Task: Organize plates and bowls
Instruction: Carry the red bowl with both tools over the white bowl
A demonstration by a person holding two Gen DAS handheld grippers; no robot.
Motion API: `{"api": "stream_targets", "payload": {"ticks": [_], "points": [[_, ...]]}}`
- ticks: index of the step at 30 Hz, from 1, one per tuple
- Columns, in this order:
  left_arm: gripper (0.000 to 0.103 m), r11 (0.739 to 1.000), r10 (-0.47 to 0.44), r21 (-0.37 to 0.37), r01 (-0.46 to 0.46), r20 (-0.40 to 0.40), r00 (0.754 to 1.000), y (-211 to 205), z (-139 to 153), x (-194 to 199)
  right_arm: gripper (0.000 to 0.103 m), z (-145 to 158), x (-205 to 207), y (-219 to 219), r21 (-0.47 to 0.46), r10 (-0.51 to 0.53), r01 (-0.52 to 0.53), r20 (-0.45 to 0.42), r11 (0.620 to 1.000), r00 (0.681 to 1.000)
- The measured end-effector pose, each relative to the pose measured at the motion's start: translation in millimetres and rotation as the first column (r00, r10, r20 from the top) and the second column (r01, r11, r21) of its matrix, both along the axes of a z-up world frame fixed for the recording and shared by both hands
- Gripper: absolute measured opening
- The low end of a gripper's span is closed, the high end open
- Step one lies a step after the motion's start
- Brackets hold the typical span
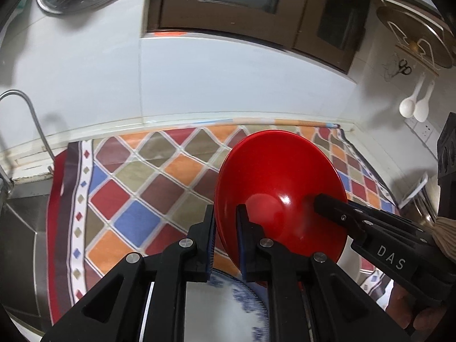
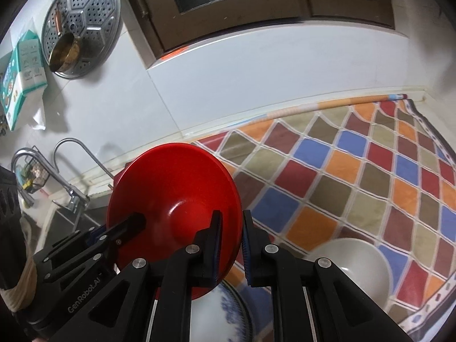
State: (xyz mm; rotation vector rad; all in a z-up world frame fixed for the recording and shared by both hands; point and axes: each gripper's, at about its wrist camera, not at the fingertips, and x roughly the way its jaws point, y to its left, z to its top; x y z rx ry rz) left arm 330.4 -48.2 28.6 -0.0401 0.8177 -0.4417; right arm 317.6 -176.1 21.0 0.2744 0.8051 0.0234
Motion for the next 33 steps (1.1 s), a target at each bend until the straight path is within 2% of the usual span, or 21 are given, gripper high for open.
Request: {"api": "stream_targets", "payload": {"ticks": [15,33], "points": [[0.016,0.997,-0.071,0.001,0.071,-0.051,0.996,-71.1,-12.0,-29.5,0.014,-1.4,-47.0,-71.5,-0.005,-0.061,0.061,-0.018,0.998,0.998],[0.016,0.993,-0.095,0.046,0.105,-0.173,0.980,-123.4,-54.0,-43.8,0.014,-38.2,-68.1,-129.4,0.000,-0.081,0.082,-0.134,0.997,0.988]]}}
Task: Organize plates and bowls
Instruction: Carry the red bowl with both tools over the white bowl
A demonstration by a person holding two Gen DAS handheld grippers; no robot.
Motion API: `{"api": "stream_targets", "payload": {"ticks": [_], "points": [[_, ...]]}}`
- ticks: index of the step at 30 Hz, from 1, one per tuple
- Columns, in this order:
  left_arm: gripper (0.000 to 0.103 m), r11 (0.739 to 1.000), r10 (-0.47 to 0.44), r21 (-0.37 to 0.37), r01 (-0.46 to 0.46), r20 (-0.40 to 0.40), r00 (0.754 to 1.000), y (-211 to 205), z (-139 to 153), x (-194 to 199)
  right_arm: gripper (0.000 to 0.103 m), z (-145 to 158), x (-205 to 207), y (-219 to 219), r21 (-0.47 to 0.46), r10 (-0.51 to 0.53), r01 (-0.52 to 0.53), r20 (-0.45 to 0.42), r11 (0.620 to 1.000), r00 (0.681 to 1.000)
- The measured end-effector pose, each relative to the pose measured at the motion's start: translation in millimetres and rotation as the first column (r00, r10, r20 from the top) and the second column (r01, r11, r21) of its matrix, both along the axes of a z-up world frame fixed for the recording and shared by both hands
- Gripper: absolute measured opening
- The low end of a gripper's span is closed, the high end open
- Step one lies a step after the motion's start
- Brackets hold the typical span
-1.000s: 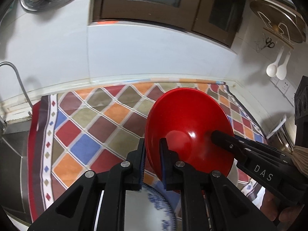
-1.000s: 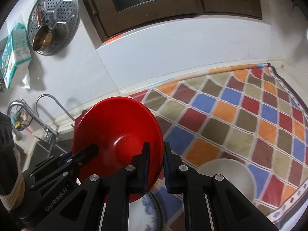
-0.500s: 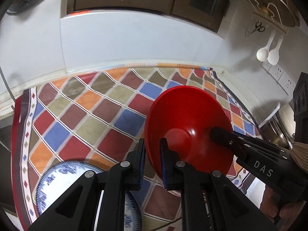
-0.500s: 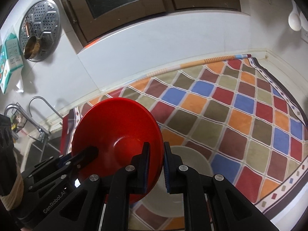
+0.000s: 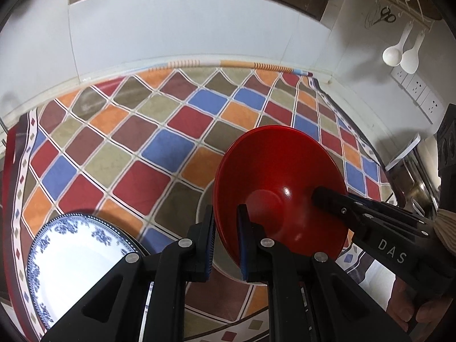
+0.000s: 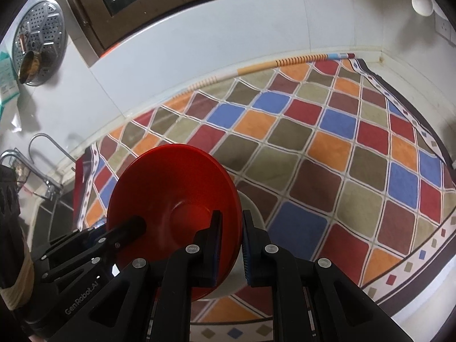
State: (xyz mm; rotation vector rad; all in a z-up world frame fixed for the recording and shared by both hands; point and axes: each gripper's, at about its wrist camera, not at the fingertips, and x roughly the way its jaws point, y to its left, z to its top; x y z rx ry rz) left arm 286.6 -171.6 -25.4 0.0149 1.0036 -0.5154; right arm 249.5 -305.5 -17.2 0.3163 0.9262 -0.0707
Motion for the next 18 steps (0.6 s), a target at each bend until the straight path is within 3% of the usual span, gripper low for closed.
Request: {"api": "stream_targets", "payload": {"ticks": [18], "points": [[0.015,0.999,0.024,0.028,-0.022,-0.055,0.998,-2.5,-20.9,2.4,0.014,-32.0,1.8,-7.8,0.027,0.016,-0.013,-0.082,1.000,0.997]]}}
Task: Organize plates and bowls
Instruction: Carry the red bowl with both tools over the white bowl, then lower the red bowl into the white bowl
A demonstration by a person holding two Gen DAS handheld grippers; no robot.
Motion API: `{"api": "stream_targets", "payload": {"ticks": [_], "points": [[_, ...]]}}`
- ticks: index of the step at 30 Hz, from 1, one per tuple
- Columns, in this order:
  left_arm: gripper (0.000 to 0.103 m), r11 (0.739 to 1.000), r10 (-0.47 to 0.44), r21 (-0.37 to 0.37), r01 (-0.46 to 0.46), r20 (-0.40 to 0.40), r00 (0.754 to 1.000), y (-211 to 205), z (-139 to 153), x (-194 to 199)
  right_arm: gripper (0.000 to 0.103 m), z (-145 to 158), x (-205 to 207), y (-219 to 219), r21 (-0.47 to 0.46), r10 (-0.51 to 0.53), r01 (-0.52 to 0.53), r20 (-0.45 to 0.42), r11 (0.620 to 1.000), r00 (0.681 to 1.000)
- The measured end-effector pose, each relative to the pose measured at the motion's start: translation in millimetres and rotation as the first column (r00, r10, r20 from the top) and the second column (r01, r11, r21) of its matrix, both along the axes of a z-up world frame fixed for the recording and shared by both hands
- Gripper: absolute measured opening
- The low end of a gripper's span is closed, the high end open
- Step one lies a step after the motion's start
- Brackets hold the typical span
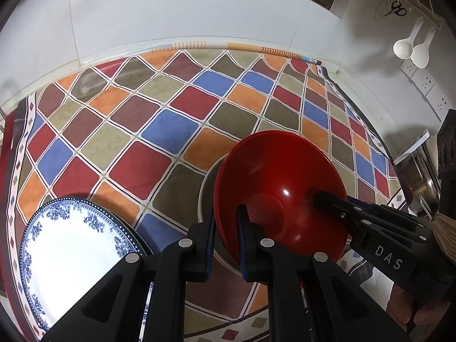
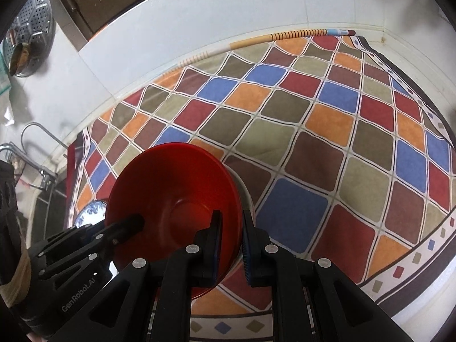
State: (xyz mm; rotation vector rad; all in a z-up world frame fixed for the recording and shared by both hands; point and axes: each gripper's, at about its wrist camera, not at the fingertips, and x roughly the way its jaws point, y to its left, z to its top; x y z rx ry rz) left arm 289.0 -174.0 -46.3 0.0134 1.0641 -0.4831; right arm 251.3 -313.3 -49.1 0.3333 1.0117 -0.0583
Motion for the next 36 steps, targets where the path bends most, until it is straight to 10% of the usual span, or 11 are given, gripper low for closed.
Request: {"api": "stream_targets", "payload": {"ticks": [29,36], "points": [[0.035,1.000,-0.004,-0.027,0.005,0.029,1.000,9.5,9.1,0.1,0.016,-0.6,1.2,9.3,-0.070,0.041,-0.041,-0.002,0.997,0.999],[0.035,1.000,0.010,-0.028,-0.009,0.046,0.999,15.5,14.0,0.8,0.038,14.5,-2.8,10.5,-0.150,0.028,-0.021,0.048,0.988,0.998]]}}
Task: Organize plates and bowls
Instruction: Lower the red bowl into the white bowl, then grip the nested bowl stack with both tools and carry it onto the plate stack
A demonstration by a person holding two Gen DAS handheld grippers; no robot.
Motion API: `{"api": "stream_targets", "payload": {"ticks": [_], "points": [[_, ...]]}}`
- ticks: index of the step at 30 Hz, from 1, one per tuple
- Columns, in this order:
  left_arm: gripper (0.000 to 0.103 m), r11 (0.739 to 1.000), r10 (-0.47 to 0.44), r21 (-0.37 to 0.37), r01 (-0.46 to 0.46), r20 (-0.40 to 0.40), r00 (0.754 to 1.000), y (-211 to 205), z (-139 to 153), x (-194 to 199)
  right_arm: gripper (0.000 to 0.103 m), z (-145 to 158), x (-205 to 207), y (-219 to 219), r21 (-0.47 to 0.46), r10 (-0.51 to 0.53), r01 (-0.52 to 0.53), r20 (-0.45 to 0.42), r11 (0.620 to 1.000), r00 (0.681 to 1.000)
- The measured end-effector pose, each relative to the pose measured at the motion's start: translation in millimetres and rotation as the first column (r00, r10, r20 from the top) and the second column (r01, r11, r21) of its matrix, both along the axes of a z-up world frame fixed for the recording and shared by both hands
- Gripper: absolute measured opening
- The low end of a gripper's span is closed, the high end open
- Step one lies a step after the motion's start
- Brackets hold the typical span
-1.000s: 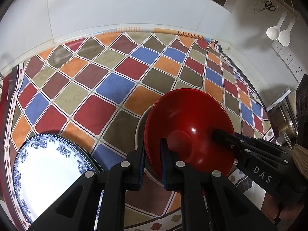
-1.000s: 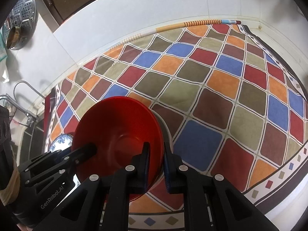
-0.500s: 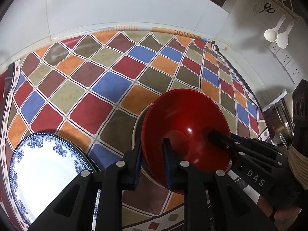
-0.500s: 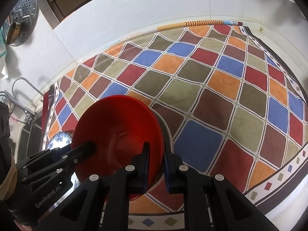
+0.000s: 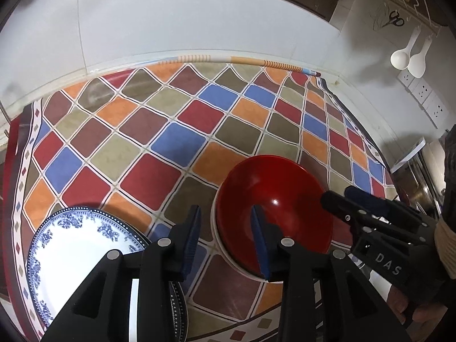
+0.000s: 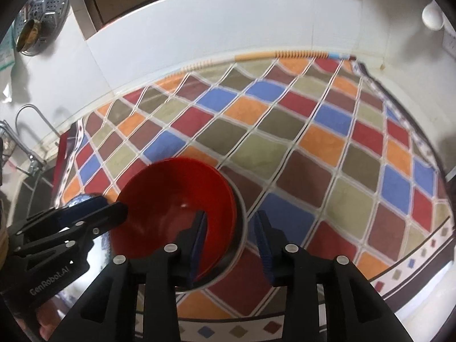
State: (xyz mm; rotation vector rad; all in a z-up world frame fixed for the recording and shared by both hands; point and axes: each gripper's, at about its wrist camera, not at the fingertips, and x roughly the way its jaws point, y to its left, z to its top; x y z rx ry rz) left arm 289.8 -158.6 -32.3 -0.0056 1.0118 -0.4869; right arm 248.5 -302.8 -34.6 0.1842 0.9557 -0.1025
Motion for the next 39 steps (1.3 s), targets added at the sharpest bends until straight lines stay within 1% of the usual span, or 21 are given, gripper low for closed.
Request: {"api": "stream_targets", "payload": {"ticks": [1,3,8,12,18,21,29,32,34,35,39], "points": [[0.035,1.000,0.000,0.000,0.000,0.002,1.000,0.5,0.5,0.5,0.042,3.1,-0.6,-0.8,-0.009,-0.005,0.005,0.011,1.000,1.000],[0.035,1.000,0.001,0.003,-0.001,0.003,1.000,1.2,0.5,1.2,0.044,6.2,-1.0,-2.3,-0.016,-0.012,0.012,0.021,1.000,1.000],[0.036,1.000,0.009,0.019,-0.009,0.000,1.000,2.3,-3.3,3.8,0.044,6.7,-0.2,-4.3,-0.023,-0.020,0.020,0.024,1.000,1.000],[0.036,0.999,0.011,0.031,-0.011,-0.023,1.000,0.3,-12.3,7.9,0.044,0.6,1.7,-6.6,-0.010,-0.029,0.029,0.009,1.000,1.000],[0.036,0.999,0.000,0.037,0.003,-0.080,0.997,-5.1,-28.3,14.2,0.044,-14.1,6.1,-9.8,0.027,-0.037,0.038,-0.030,0.999,0.999],[0.036,0.999,-0.006,0.043,0.010,-0.095,0.995,-8.3,-33.2,17.1,0.044,-19.9,7.7,-11.1,0.045,-0.037,0.039,-0.047,0.998,0.998],[0.035,0.999,-0.023,0.037,0.029,-0.153,0.988,-14.5,-44.8,23.5,0.043,-39.8,16.9,-16.9,0.144,-0.031,0.051,-0.135,0.988,0.990],[0.035,0.999,-0.035,0.033,0.041,-0.178,0.983,-17.2,-48.5,26.0,0.042,-46.0,19.9,-17.5,0.175,-0.026,0.055,-0.165,0.983,0.986],[0.032,0.998,-0.038,0.034,0.045,-0.185,0.982,-18.6,-50.1,27.6,0.037,-48.3,22.4,-17.0,0.183,-0.019,0.052,-0.176,0.982,0.984],[0.029,0.998,-0.040,0.040,0.049,-0.188,0.981,-19.7,-51.5,28.6,0.036,-49.5,24.1,-16.5,0.188,-0.015,0.049,-0.182,0.981,0.983],[0.024,0.996,-0.044,0.065,0.057,-0.190,0.981,-22.8,-55.1,30.6,0.031,-52.7,28.2,-14.3,0.185,-0.010,0.047,-0.198,0.982,0.980]]}}
